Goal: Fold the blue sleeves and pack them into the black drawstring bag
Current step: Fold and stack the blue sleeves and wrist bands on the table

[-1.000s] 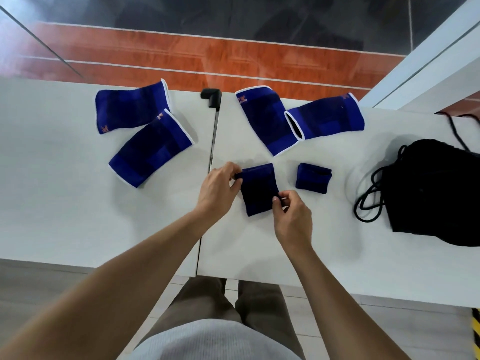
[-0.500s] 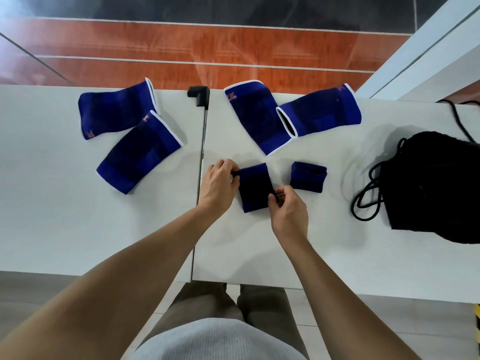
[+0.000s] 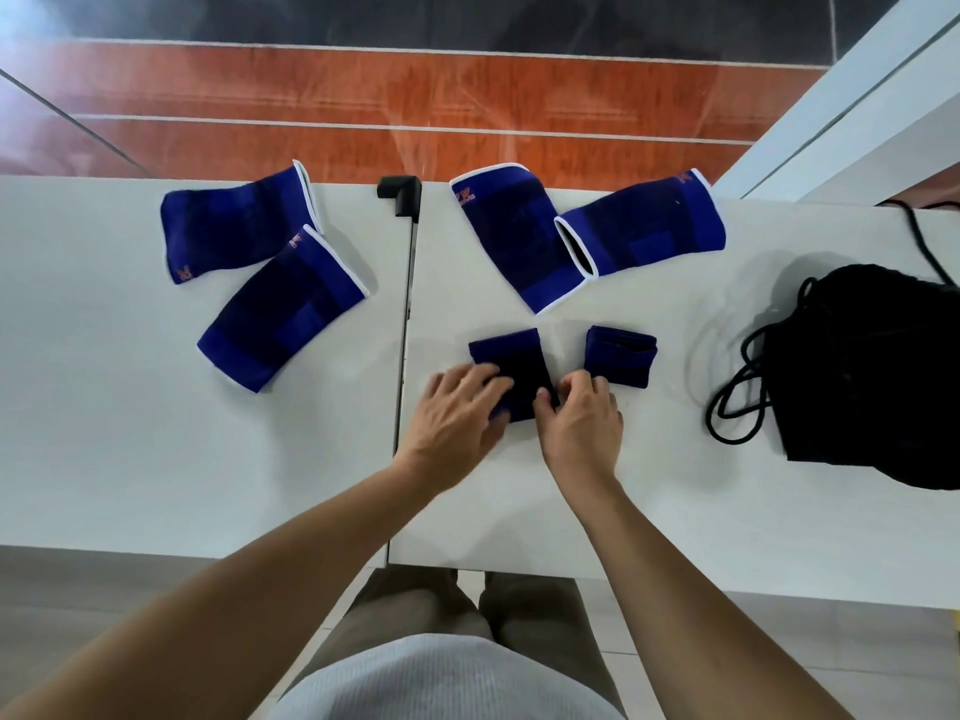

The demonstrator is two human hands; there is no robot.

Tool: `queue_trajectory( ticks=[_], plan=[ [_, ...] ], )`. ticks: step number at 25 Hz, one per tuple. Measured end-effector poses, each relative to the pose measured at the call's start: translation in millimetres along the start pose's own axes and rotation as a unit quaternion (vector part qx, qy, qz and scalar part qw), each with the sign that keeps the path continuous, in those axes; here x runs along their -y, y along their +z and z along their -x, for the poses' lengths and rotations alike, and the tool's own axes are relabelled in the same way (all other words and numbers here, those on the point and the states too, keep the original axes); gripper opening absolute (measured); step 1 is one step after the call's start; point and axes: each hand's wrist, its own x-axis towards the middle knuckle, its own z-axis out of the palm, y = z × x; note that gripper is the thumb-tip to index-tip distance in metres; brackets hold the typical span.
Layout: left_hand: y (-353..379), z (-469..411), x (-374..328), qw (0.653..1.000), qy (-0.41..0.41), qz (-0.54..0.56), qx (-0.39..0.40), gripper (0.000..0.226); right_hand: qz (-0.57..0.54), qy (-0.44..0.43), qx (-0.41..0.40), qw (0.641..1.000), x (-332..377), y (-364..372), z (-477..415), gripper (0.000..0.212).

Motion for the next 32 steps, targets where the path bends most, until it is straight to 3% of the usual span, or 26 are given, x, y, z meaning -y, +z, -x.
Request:
queue_trajectory(
  ticks=[2,5,7,10,12,14,16,19,20,24,29,32],
  plan=[
    [9,20,2,0.995,-0.004,-0.027,0.092,0.058,0.043,0.005,0.001,0.999,0,3,7,0.027],
    [17,31,2,0.993,-0.035,-0.016,0.114,0.068,-0.005,0.019,0.019,1.000,3,8,17,0.023],
    [17,28,-1,0.993,-0.040,-0.023,0.106,0.068,-0.114,0.048,0.037,0.992,7,6,19,0.018],
    [15,22,-2,0.997,-0.021,-0.040,0.068,0.060,-0.299,0.149,0.064,0.940,14,-4,21,0.022],
    [13,20,-1,0.999,-0.005,-0.036,0.020,0.048,-0.348,0.181,0.076,0.917,14,-7,21,0.022],
    [11,20,0,1.000,-0.001,-0.023,-0.018,0.039,-0.360,0.157,0.068,0.917,11,-7,25,0.017],
    [8,21,1,1.000,-0.004,-0.005,-0.026,0.031,-0.341,0.074,0.063,0.935,2,-10,31,0.017],
    [0,17,4,1.000,-0.004,0.018,-0.011,0.026,-0.208,-0.087,0.090,0.970,-14,-12,32,0.044],
    [-2,14,5,1.000,-0.008,0.027,-0.001,0.025,-0.176,-0.111,0.094,0.974,-17,-11,29,0.044],
    [-12,2,6,0.996,-0.047,0.074,0.033,0.030,-0.167,-0.090,0.105,0.976,-13,-16,10,0.026],
    [-10,-13,3,0.985,-0.114,0.125,0.020,0.031,-0.147,-0.076,0.092,0.982,-6,-11,-6,0.024],
    [-1,-18,6,0.988,-0.138,0.072,-0.012,0.028,-0.099,-0.120,0.076,0.985,-1,-4,-13,0.027]
  ],
)
